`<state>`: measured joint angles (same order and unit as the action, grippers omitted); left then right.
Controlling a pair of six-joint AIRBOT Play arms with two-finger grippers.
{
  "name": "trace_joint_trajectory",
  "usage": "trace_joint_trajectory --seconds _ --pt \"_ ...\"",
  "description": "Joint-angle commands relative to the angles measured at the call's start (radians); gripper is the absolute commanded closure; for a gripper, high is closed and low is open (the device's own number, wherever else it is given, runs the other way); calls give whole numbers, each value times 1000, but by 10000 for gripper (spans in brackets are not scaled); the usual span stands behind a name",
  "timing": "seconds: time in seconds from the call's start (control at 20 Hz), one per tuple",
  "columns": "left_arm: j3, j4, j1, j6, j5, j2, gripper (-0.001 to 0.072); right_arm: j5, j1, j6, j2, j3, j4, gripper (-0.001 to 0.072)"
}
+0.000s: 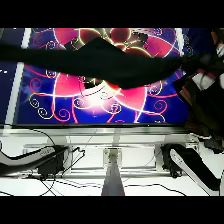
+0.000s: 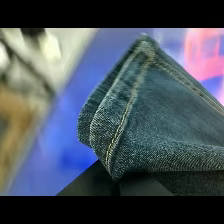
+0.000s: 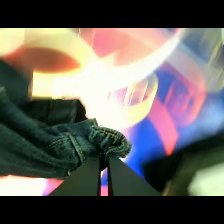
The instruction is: Fold the clothes and pants, and hang the long-sleeved shirts on hangers.
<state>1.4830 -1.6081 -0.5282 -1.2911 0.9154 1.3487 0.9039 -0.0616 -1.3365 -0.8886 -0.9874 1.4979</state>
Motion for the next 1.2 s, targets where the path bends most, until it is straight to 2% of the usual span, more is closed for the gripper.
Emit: trace_joint_trajectory --seconds 0.0,0.15,0.25,0.5,0.75,0.95,1.0,1.05,1.1,1.15 --pt "-274 -34 -56 22 106 9 694 282 0 -13 -5 198 -2 687" --pt "-497 -90 -131 51 48 19 694 351 0 -5 4 343 3 686" --pt "-544 -181 -180 51 49 47 694 366 0 45 5 367 9 687" --pt "-541 -321 -258 51 27 61 694 415 0 107 6 330 12 686" --pt "-540 -363 -271 102 -38 61 693 592 0 273 8 323 29 686" --pt "-540 -363 -271 102 -60 70 693 608 0 281 8 323 29 685" --pt "-540 -363 -271 102 -61 74 689 609 0 280 8 323 28 643" --pt "-540 -363 -271 102 -64 78 645 613 0 280 8 324 28 370" --pt "-540 -363 -271 102 -64 80 373 616 0 280 8 323 29 53" --pt "-540 -363 -271 102 -71 80 31 614 0 280 8 323 29 4"
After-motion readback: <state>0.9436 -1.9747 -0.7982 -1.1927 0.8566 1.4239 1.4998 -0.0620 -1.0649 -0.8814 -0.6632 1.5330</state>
